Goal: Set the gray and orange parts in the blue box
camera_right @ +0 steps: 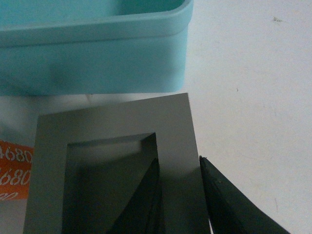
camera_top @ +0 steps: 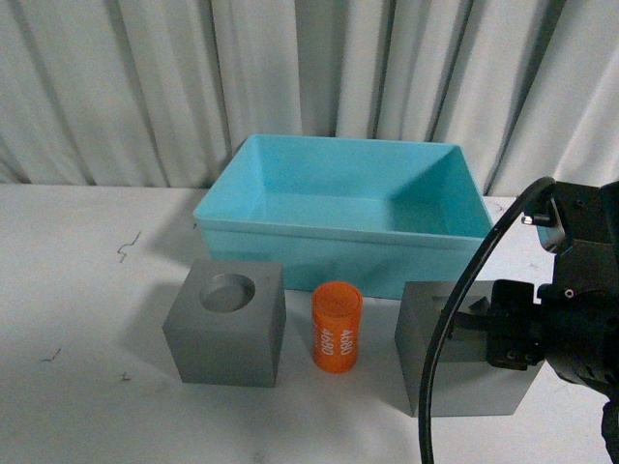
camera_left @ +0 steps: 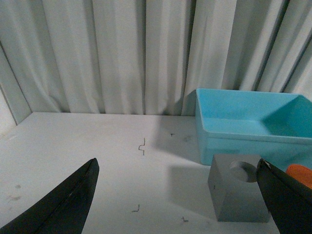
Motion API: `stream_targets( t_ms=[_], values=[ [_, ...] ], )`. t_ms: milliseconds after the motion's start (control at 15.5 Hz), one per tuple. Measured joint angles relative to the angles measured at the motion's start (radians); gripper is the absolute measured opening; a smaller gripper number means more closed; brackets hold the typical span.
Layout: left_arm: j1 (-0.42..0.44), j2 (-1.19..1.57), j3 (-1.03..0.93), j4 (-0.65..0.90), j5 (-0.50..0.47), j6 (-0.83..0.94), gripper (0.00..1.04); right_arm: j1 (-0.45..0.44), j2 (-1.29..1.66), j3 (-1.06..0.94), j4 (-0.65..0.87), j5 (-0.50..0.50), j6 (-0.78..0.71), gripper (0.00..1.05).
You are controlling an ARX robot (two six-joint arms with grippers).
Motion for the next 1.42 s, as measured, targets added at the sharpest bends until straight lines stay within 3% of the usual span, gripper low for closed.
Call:
stream_targets(
  t_ms=[65, 323, 452, 645, 968, 1419],
  values=[
    [0.0, 0.0, 0.0, 0.0, 0.0, 0.0, 0.98, -0.002, -0.015, -0.008, -0.008, 0.008, 0.0, 0.19],
    [0.0, 0.0, 0.0, 0.0, 0.0, 0.0, 0.98, -0.041, -0.309, -0.044, -0.135, -0.046, -0.01, 0.18],
    [0.0, 0.0, 0.0, 0.0, 0.0, 0.0, 0.98, -0.099, -0.472, 0.106, -0.078, -0.069, -0.066, 0.18],
    [0.0, 0.0, 0.0, 0.0, 0.0, 0.0, 0.98, -0.172, -0.294, 0.298, 0.017, -0.074, -0.127, 0.18],
    [0.0, 0.0, 0.0, 0.0, 0.0, 0.0, 0.98, -0.14, 0.074, 0.561, 0.001, -0.087, -0.085, 0.18],
    [0.0, 0.0, 0.0, 0.0, 0.0, 0.0, 0.98, -0.121, 0.315, 0.702, -0.102, -0.054, -0.033, 0.18]
  ],
)
